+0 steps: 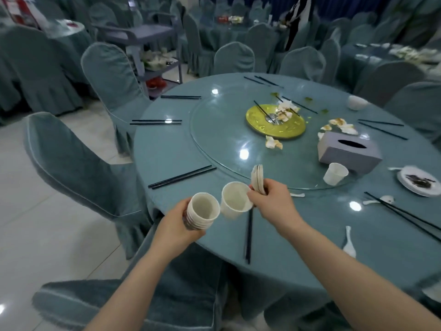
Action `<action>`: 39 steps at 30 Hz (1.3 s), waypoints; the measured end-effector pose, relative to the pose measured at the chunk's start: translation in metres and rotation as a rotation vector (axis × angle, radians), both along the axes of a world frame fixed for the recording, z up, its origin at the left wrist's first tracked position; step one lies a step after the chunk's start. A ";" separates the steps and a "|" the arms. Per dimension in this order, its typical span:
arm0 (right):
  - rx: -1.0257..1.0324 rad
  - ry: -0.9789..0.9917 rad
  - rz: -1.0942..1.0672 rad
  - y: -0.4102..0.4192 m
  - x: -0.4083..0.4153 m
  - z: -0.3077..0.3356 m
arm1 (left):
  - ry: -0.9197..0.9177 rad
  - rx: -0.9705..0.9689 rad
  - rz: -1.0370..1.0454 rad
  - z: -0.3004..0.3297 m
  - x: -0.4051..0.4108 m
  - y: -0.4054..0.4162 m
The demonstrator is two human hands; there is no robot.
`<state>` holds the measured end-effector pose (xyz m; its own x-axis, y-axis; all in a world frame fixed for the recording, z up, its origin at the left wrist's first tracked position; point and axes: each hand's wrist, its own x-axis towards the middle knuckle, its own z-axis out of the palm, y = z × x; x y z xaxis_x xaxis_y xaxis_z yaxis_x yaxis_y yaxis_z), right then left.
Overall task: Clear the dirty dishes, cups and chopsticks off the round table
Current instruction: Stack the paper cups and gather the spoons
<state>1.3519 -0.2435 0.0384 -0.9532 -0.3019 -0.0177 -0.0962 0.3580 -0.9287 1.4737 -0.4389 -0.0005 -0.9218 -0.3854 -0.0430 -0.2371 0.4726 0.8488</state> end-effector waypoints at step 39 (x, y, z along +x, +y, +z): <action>0.100 -0.120 -0.279 0.318 -0.214 -0.046 | 0.013 0.263 -0.203 -0.010 -0.292 0.299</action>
<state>1.1383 0.0744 -0.0076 -0.9882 -0.0207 -0.1516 0.1266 0.4456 -0.8863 1.1820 -0.1396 -0.0102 -0.9796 -0.1714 -0.1046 -0.1493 0.2730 0.9504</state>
